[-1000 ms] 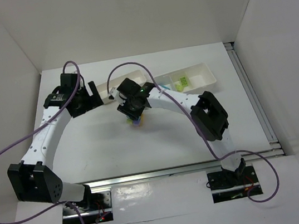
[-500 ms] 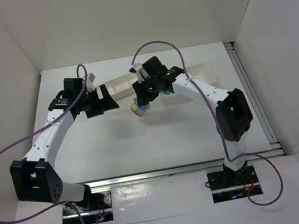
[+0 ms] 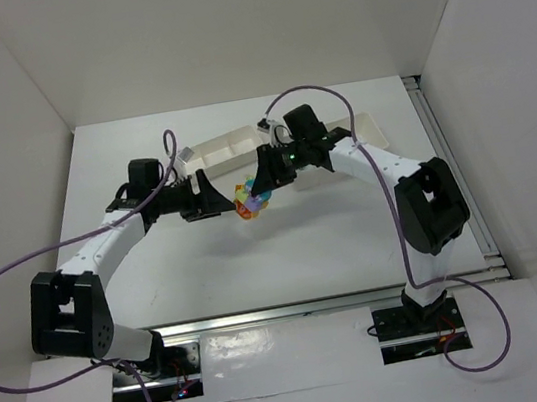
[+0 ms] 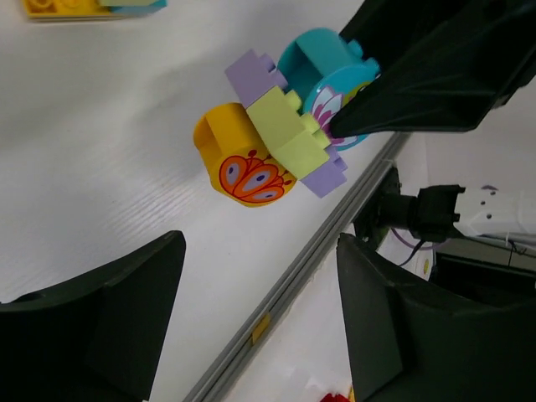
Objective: Sort the legos into containers by color
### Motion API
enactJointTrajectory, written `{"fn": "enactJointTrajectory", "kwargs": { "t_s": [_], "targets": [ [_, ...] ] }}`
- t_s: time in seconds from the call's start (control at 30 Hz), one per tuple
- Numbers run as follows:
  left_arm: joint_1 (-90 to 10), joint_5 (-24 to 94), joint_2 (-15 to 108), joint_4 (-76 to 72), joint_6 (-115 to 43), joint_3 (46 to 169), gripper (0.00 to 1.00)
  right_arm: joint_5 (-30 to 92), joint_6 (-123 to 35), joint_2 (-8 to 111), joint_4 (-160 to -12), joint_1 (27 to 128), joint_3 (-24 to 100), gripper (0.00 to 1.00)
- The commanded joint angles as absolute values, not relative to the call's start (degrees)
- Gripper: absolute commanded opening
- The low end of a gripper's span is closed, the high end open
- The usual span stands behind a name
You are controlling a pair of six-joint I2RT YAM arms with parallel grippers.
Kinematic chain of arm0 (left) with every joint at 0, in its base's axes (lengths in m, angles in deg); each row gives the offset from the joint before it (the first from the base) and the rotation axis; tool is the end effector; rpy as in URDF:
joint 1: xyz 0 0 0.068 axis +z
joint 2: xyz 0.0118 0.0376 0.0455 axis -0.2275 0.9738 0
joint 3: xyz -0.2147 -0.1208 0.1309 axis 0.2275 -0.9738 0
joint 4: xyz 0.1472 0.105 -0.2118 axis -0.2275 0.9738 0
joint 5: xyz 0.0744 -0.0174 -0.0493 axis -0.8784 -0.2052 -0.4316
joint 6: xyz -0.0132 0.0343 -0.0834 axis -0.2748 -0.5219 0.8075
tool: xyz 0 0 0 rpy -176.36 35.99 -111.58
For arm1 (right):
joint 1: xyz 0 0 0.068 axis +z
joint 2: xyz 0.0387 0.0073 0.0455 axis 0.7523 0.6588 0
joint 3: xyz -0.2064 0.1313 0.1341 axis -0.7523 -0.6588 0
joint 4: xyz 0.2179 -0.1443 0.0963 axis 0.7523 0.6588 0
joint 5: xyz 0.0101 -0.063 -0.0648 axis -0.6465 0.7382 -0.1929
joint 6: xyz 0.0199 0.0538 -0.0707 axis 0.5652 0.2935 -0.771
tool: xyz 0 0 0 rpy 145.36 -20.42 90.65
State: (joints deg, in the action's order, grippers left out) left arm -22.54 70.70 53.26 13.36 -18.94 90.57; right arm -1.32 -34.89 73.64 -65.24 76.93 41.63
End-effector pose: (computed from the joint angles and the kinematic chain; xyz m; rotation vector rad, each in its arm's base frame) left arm 0.3317 -0.1125 0.2282 0.0321 2.3255 -1.2240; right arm 0.3662 0.2548 0.2267 -0.6093 2.3697 1.1767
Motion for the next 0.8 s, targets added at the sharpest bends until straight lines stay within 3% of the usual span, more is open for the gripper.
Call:
{"fn": "enactJointTrajectory", "kwargs": {
  "t_s": [0.0,0.17,0.33,0.43,0.53,0.77],
  "targets": [
    [-22.90,79.72,52.35,3.49,-20.30,87.21,0.82,-9.77,-31.35,67.83,-72.51,75.25,42.28,0.04],
    [-22.90,85.61,51.03,-4.61,-16.78,84.39,0.83,-17.32,-27.23,67.30,-76.29,72.97,40.62,0.04],
    [-22.90,89.21,54.62,-9.43,-15.55,83.68,0.94,-20.59,-24.68,67.30,-80.08,72.34,38.77,0.04],
    [-22.90,94.05,56.74,-14.79,-11.43,83.51,0.94,-21.73,-24.05,67.92,-80.69,72.34,38.25,0.04],
    [-22.90,97.31,57.36,-24.03,-7.55,81.75,0.86,-22.35,-23.53,67.92,-81.40,72.34,37.71,0.04],
    [-22.90,100.21,59.99,-25.36,-7.82,83.51,0.79,-24.28,-23.52,68.44,-81.92,72.34,37.71,0.04]
  ]
}}
